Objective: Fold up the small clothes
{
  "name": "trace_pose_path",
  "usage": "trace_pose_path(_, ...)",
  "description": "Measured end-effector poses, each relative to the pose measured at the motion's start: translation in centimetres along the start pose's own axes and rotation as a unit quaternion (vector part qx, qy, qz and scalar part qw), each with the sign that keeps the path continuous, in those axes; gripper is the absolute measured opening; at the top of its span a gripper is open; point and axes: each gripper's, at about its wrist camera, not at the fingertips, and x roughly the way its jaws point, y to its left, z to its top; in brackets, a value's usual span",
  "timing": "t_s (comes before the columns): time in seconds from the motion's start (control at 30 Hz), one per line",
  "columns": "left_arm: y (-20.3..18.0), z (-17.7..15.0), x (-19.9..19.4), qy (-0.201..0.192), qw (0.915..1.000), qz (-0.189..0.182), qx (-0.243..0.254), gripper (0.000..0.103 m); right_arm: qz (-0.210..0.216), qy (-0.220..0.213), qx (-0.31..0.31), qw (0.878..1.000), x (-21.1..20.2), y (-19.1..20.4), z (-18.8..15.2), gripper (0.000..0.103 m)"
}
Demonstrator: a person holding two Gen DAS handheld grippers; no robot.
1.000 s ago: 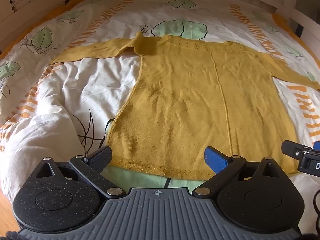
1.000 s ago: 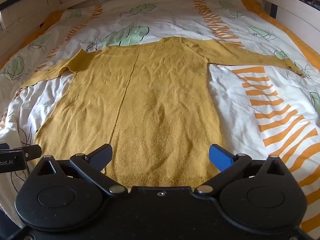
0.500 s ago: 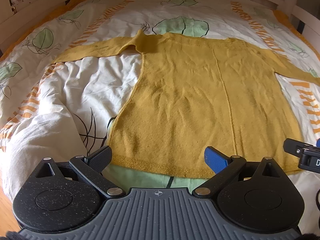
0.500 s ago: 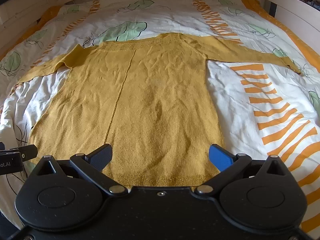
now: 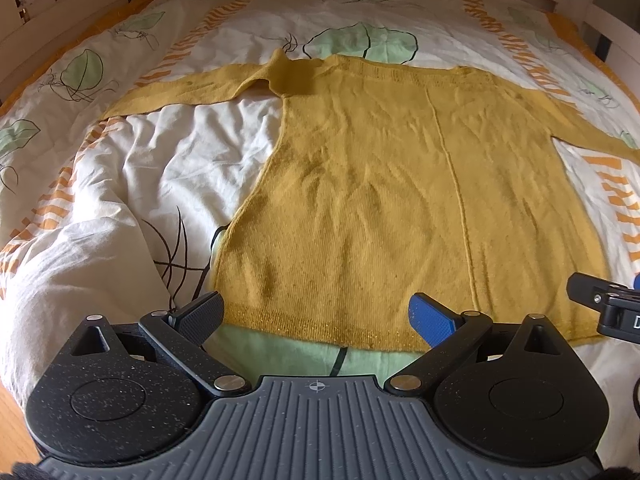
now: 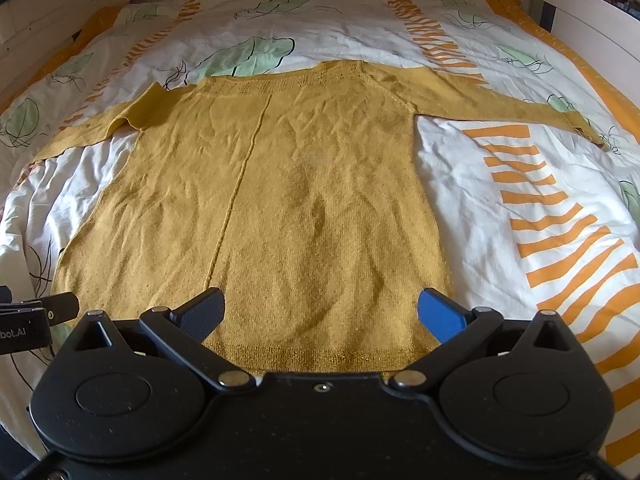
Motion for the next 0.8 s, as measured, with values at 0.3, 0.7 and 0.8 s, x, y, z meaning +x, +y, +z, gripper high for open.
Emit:
trace_pose_path(0.3,0.0,0.0,0.5,0.008,1.0000,0.000,-0.001,0.100,0.003,0.006,-0.003,1.000,0.5,0.3,0.0,0.102)
trace_pose_path(0.7,-0.1,0.3,1.3,0.020,0.9998,-0.001,-0.002,0.100,0.004,0.017,-0.005,1.000,1.3,0.6,0.1,0.102)
trace_pose_path(0.8,-0.1,0.3,1.6,0.024,0.9997,-0.002,-0.001,0.100,0.005,0.021,-0.004,1.000,1.6,0.7,0.1,0.102)
